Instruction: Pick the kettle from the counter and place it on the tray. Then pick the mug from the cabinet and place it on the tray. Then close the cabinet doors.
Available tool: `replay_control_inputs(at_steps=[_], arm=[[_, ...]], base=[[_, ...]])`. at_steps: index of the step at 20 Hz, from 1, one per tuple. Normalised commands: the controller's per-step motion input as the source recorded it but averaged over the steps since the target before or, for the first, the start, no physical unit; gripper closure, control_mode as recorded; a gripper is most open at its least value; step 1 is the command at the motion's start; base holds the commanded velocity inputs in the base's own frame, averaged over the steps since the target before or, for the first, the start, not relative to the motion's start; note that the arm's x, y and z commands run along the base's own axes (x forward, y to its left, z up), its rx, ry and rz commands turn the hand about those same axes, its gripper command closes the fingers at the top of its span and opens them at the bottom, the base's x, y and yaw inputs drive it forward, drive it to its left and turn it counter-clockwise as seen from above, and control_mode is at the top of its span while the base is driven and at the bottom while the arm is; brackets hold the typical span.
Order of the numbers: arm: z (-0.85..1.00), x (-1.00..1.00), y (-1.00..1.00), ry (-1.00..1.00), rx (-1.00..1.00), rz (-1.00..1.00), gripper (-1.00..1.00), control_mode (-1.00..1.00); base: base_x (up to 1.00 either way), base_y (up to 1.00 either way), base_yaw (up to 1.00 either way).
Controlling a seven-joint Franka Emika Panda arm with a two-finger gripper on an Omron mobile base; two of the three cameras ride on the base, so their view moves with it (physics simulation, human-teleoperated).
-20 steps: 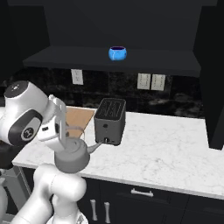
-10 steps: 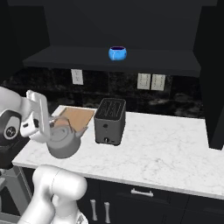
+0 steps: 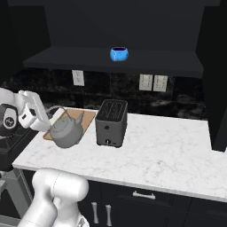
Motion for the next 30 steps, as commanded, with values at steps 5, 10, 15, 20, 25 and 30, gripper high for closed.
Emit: replay_control_inputs(at_steps=[5, 10, 15, 20, 25, 30], arm=[[-0.18, 0.48, 0.04, 0.03, -0.12, 0.39, 1.0, -1.0], [-0.18, 0.42, 0.17, 0.03, -0.03, 0.5, 1.0, -1.0], [-0.26, 0.6, 0.26, 0.21, -0.05, 0.42, 1.0, -1.0], [-0.2, 0.65, 0.28, 0.1, -0.04, 0.26, 1.0, -1.0], [-0.02, 0.61, 0.2, 0.0, -0.04, 0.08, 1.0, -1.0], [-0.28, 0.59, 0.31, -0.06, -0.06, 0.01, 1.0, -1.0]], base=[[0.0, 0.0, 0.0], [0.0, 0.0, 0.0], [0.0, 0.0, 0.0], [0.0, 0.0, 0.0], [0.0, 0.0, 0.0], [0.0, 0.0, 0.0]])
